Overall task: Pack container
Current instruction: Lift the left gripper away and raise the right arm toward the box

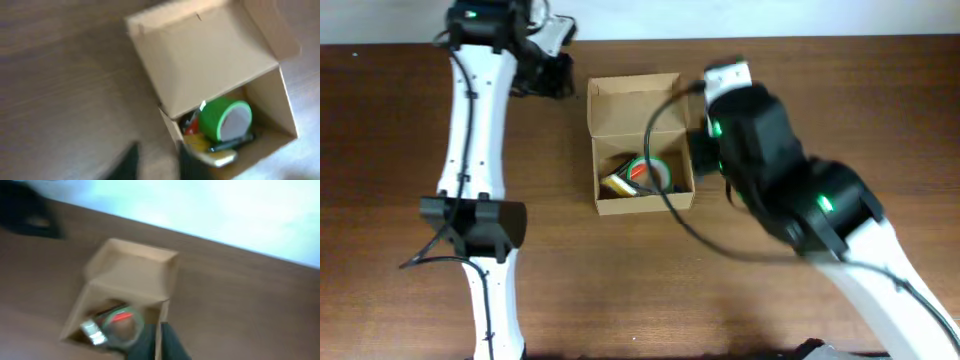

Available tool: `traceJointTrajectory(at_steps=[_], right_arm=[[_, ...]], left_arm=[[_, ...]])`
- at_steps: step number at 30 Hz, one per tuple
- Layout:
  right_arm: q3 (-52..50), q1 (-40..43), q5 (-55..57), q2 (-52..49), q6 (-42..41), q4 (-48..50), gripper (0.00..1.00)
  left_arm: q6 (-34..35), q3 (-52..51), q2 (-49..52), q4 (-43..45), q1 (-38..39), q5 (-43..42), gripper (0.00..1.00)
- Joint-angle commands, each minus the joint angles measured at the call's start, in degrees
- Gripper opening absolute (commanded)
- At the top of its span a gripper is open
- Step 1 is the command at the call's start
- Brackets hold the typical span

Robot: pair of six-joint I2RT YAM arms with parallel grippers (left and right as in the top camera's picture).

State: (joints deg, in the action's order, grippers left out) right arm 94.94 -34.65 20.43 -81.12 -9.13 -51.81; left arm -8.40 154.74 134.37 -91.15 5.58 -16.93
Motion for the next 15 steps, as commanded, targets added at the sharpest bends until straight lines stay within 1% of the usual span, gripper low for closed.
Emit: traceJointTrajectory(at_steps=[1,4,10,13,15], right_arm=[[2.6,6.0,5.2,-3.7,1.4,1.0,0.03],[2.6,13.0,0.4,-6.5,1.4,2.7,0.04],[2.6,29.0,-22.1,-13.8,1.4,6.9,0.04],[2.6,35.0,-32.7,-18.5,1.3,7.3,0.03],[2.6,37.2,-36.9,-21.6,1.2,7.2,0.04]], left_arm=[[4.1,1.1,-0.1,2.3,-2.3,-2.9,0.02],[8.0,1.0,-0.1,6.1,-3.9,-2.9,0.02],[16.6,0.9,0.9,10.2,-5.3,-2.9,0.02],[21.3,0.8,2.9,11.0,-5.5,-2.9,0.02],[23.8,0.8,4.7,11.0,-5.5,-3.8,0.02]])
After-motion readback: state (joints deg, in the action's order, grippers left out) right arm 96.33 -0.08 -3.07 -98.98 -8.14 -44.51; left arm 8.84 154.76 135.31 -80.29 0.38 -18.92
